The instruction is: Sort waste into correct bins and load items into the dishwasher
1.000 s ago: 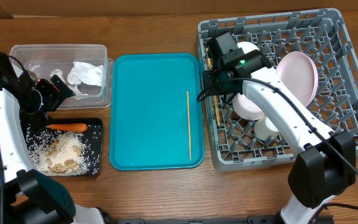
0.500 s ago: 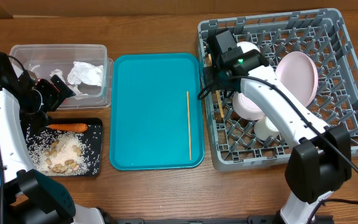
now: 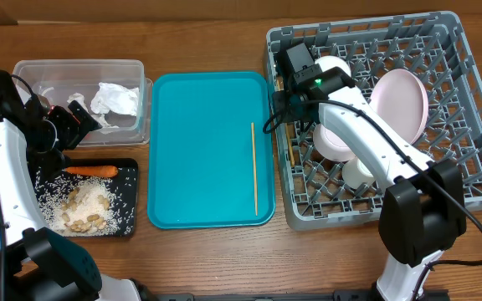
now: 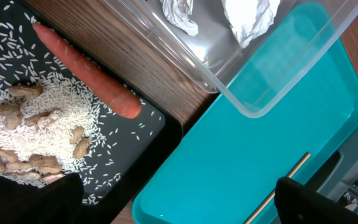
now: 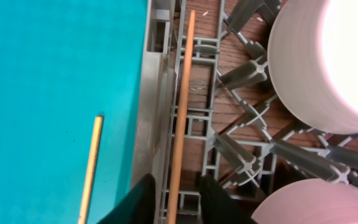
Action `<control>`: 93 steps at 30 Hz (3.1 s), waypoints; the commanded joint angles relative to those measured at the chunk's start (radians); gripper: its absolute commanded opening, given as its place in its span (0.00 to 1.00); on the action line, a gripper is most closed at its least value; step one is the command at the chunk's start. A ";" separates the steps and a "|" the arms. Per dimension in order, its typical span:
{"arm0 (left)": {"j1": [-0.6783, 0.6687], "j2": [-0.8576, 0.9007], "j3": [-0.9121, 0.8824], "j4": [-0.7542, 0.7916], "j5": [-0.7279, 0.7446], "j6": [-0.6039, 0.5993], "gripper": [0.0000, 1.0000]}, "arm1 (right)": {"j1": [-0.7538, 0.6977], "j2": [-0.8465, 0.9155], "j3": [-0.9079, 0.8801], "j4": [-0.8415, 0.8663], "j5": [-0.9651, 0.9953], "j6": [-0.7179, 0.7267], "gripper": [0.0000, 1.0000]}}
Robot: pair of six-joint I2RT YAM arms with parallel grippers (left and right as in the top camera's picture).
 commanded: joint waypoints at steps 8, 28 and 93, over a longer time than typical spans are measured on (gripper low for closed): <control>-0.002 -0.010 0.022 0.001 0.013 0.022 1.00 | 0.011 -0.052 0.094 -0.053 -0.198 0.158 0.29; -0.002 -0.010 0.022 0.001 0.013 0.021 1.00 | 0.260 0.084 -0.045 0.038 0.014 0.398 0.33; -0.002 -0.010 0.022 0.001 0.013 0.021 1.00 | -0.044 0.066 0.315 -0.300 0.025 0.036 0.04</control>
